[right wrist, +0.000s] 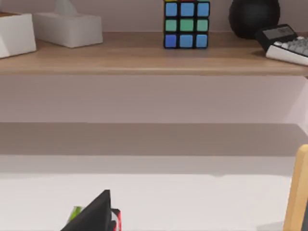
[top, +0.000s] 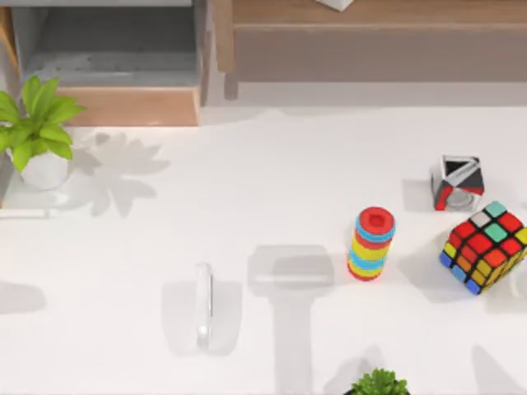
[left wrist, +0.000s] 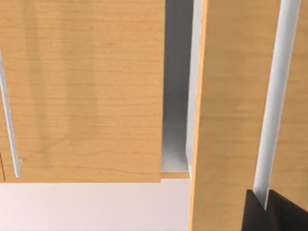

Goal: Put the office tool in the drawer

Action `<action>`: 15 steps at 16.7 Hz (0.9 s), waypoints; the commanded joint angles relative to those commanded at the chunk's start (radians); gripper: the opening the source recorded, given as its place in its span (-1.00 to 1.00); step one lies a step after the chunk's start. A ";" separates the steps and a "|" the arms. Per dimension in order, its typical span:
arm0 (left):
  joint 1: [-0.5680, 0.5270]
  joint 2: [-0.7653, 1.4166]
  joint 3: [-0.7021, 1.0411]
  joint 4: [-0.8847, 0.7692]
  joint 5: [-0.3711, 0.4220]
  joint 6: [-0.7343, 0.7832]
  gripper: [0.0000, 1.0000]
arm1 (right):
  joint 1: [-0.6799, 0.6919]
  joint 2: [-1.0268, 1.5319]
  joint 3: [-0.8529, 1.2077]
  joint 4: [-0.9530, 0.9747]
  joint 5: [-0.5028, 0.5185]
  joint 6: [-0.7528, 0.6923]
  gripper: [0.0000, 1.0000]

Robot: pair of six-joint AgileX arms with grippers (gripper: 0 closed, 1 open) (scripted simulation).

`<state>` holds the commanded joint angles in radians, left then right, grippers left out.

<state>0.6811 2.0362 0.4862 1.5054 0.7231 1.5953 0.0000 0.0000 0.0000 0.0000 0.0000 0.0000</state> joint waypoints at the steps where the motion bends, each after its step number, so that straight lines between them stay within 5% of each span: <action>1: 0.000 0.000 0.000 0.000 0.000 0.000 -0.40 | 0.000 0.000 0.000 0.000 0.000 0.000 1.00; 10: 0.000 0.000 0.000 0.000 0.000 0.000 0.96 | 0.000 0.000 0.000 0.000 0.000 0.000 1.00; 15: 0.000 0.000 0.000 0.000 0.000 0.000 1.00 | 0.000 0.000 0.000 0.000 0.000 0.000 1.00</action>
<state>0.6811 2.0362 0.4862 1.5054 0.7231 1.5953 0.0000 0.0000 0.0000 0.0000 0.0000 0.0000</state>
